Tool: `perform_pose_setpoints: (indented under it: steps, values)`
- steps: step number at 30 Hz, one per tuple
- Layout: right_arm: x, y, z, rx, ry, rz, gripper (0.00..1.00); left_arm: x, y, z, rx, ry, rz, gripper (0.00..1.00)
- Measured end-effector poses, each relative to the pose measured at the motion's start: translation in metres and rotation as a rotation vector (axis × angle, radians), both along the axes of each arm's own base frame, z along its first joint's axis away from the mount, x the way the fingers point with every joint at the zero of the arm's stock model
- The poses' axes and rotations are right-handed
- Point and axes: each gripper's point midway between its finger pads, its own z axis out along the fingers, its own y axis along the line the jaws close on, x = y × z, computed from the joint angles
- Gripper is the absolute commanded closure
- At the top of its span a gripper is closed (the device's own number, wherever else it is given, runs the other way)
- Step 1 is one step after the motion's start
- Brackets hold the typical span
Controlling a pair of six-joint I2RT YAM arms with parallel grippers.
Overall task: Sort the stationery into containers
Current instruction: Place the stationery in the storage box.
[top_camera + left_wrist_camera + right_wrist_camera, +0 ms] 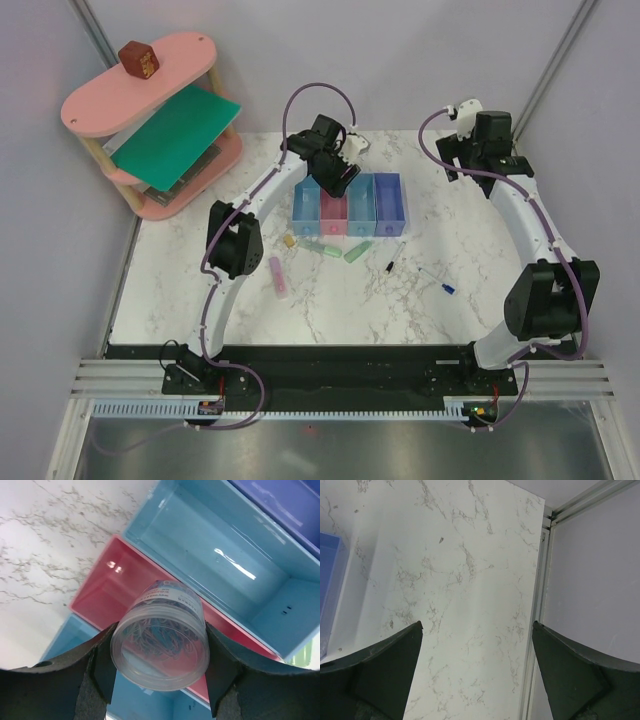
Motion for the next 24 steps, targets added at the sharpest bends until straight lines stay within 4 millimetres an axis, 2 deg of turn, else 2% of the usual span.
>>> perform_pose_setpoints:
  steps: [6, 12, 20, 24]
  values:
    - [-0.001, 0.003, 0.001, 0.008, -0.002, 0.012, 0.02, 0.011, 0.005, 0.001, 0.018, -0.040, 0.027, 0.66]
    - [-0.002, 0.003, 0.002, 0.010, -0.004, 0.014, 0.02, 0.016, 0.005, -0.009, 0.032, -0.047, 0.038, 0.62]
    - [-0.002, 0.005, 0.002, 0.015, -0.004, 0.022, 0.02, 0.021, 0.007, -0.012, 0.043, -0.060, 0.048, 0.32]
    - [-0.001, 0.006, 0.001, 0.018, -0.004, 0.026, 0.02, 0.022, 0.006, -0.012, 0.040, -0.065, 0.048, 0.25]
